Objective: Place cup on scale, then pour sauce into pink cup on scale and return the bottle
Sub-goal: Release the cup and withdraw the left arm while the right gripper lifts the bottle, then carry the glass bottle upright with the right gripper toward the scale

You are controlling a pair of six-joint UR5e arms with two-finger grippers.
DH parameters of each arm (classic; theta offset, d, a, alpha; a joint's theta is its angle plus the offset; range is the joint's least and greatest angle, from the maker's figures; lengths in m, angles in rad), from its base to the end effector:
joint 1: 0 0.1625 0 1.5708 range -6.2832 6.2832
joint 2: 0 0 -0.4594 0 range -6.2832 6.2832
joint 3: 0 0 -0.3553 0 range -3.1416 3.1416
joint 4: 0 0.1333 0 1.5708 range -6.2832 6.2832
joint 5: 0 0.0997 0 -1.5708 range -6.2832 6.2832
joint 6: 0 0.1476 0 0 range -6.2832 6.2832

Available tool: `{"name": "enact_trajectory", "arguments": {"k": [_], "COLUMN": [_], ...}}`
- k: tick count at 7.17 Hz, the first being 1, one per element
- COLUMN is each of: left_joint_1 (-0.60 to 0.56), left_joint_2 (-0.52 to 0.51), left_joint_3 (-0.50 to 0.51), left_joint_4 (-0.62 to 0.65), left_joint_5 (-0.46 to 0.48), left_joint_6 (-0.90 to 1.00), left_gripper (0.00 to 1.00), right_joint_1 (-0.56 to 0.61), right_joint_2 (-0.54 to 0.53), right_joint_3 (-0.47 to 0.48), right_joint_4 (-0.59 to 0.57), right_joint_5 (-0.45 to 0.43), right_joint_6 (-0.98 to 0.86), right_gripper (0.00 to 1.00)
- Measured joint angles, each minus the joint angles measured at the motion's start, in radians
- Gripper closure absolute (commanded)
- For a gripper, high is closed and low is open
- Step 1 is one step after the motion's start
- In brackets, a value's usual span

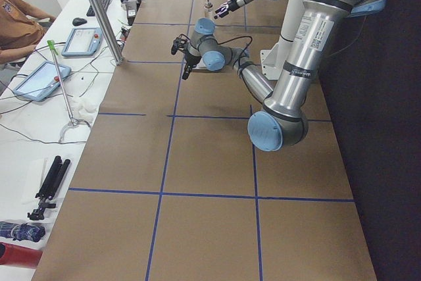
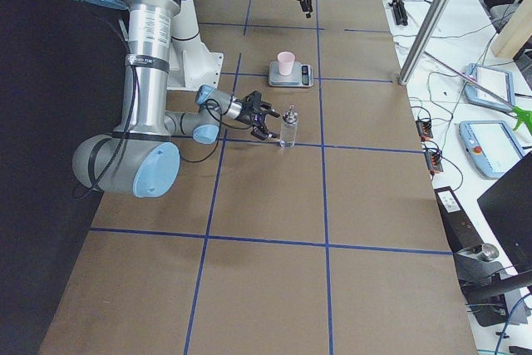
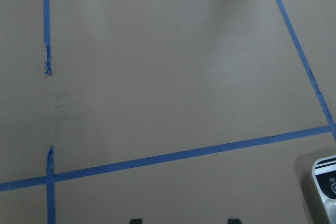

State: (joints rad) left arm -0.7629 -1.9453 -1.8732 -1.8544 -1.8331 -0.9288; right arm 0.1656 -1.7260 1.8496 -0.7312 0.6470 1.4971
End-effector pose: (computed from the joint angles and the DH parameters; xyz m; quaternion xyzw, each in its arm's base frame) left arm 0.3817 -0.4964 0.3675 0.2074 0.4245 0.0072 0.8813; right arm -0.3645 -0.3155 0.5415 0.4416 -0.3645 0.2426 0.7831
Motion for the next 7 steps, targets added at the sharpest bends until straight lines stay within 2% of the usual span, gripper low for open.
{"name": "enact_trajectory", "arguments": {"k": [3, 7], "left_joint_1": [-0.015, -0.021], "left_joint_2": [0.023, 0.032], "left_joint_3": [0.001, -0.003], "left_joint_4": [-0.002, -0.002], "left_joint_5": [0.0, 0.0], "left_joint_6": [0.081, 0.099], "left_gripper": [0.35, 0.34], "right_joint_1": [-0.001, 0.005], "right_joint_2": [0.041, 0.054], "right_joint_3": [-0.058, -0.104], "right_joint_4": [0.001, 0.012], "right_joint_5": [-0.026, -0.051], "right_joint_6": [-0.023, -0.078], "right_gripper": [0.03, 0.02]}}
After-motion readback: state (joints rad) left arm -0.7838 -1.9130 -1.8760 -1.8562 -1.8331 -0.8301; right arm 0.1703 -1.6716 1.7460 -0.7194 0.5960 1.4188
